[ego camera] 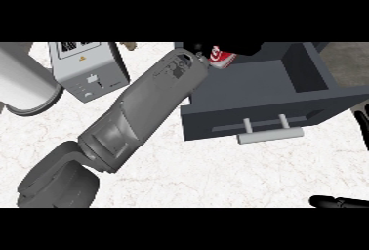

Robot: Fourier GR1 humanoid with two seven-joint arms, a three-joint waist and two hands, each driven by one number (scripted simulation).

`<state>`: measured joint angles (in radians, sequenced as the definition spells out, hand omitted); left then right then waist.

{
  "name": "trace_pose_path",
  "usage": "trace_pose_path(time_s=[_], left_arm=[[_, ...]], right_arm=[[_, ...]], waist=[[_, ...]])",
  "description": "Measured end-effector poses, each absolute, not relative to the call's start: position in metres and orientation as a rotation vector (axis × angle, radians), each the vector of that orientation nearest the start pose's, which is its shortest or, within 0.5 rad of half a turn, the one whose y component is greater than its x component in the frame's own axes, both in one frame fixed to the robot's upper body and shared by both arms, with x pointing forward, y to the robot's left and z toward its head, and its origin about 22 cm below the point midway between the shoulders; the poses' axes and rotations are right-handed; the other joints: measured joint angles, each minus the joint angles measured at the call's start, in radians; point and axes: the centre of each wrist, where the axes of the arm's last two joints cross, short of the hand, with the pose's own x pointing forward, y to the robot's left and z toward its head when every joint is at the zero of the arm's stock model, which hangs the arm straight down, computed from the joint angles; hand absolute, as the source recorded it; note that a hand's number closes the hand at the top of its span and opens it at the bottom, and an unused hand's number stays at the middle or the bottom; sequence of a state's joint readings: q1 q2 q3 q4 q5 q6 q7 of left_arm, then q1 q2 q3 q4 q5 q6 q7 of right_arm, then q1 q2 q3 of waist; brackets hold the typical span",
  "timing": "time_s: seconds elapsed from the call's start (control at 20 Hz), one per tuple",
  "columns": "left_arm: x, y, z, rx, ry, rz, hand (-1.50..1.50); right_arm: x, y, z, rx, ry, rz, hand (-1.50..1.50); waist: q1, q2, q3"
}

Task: Pick up the can, place it into the drawer and close the drawer

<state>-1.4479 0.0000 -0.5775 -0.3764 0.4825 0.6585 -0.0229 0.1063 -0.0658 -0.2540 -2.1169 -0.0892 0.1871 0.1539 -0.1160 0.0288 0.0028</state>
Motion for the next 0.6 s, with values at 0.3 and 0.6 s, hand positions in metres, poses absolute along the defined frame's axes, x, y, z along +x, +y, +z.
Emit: trace_pose_path(time_s=[0.3,0.6], left_arm=[[0.43,-0.006,0.169,0.315,-1.768,-0.264,-1.5],[0.43,-0.006,0.166,0.349,-1.776,-0.221,-1.5]], right_arm=[[0.184,-0.293,0.114,-0.135,-1.876,0.045,-1.5],[0.183,-0.29,0.12,-0.127,-1.883,0.051,-1.5]], waist=[[-0.01,0.002,0.0],[-0.016,0.003,0.0]])
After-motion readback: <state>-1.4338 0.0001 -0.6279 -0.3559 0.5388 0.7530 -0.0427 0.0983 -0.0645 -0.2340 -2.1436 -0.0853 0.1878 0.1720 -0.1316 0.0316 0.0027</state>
